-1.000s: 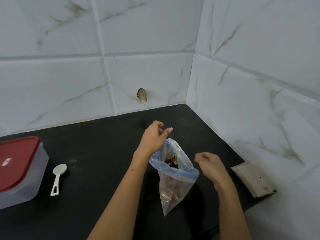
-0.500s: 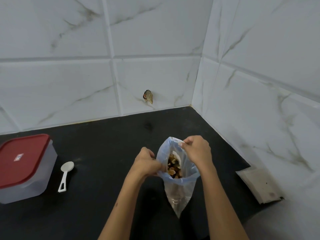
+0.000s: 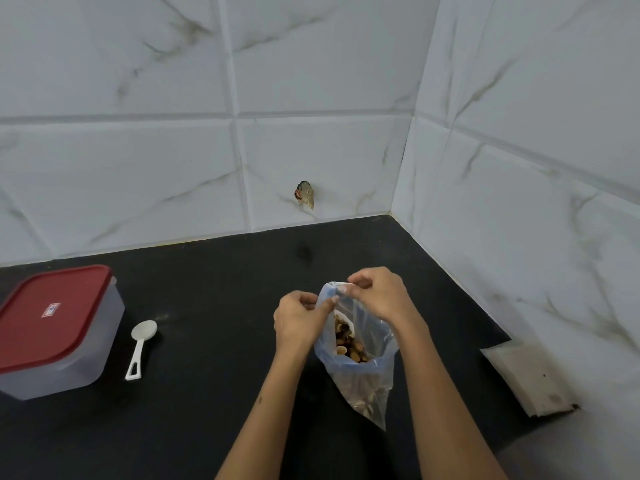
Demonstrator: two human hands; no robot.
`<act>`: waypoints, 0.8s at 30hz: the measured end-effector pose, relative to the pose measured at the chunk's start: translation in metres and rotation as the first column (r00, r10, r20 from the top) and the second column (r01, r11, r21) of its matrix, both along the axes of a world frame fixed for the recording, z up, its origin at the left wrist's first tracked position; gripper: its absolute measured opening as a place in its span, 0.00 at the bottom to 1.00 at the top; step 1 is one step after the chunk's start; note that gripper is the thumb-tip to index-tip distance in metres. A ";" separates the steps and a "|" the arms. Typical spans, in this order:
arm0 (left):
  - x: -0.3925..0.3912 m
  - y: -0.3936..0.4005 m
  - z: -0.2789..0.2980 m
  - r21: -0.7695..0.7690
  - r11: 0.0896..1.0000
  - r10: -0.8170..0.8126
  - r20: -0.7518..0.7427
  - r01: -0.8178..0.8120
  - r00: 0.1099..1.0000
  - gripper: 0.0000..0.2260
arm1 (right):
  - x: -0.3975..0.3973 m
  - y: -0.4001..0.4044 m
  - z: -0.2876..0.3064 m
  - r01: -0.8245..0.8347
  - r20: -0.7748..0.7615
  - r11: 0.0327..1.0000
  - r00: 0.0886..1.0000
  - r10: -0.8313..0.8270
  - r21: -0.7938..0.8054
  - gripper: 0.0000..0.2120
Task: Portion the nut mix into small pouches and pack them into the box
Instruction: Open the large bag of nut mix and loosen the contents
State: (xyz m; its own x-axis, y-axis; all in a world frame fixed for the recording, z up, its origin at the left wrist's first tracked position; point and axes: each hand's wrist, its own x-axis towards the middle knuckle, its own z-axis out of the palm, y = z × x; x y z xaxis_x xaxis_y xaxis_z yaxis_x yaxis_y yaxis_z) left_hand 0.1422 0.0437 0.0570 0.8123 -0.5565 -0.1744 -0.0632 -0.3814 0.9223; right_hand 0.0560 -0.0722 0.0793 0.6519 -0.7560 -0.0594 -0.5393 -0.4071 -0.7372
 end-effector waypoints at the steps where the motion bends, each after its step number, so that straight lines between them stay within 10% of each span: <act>1: 0.001 -0.003 -0.002 -0.020 1.000 -0.003 -0.024 0.002 1.000 0.13 | 0.002 -0.001 0.001 -0.030 -0.009 0.999 0.999 0.031 0.034 0.14; 10: 0.015 -0.029 0.001 0.029 0.997 -0.064 -0.298 0.076 0.953 0.09 | 0.009 -0.005 0.002 0.042 -0.049 0.982 0.998 -0.034 0.186 0.15; 16: 0.022 -0.038 -0.008 -0.032 0.997 -0.077 -0.659 0.074 0.748 0.13 | 0.010 -0.023 -0.008 0.213 -0.145 0.752 0.977 -0.156 0.624 0.14; 20: 0.017 -0.039 -0.015 -0.063 0.995 -0.103 -0.669 0.081 0.737 0.11 | 0.006 -0.023 -0.015 0.211 -0.096 0.641 0.973 -0.209 0.738 0.12; 24: 0.020 -0.046 -0.023 -0.130 0.988 -0.140 -0.565 0.080 0.813 0.16 | 0.007 -0.021 -0.015 0.250 -0.103 0.764 0.966 -0.237 0.595 0.15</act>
State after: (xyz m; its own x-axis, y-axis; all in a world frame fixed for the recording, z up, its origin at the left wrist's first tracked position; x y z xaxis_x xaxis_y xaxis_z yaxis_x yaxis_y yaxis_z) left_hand 0.1620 -0.0021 0.0339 0.5153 -0.6743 -0.5288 0.4496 -0.3126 0.8367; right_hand 0.0625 -0.0936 0.0644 0.4442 -0.6958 -0.5645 -0.5772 0.2597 -0.7742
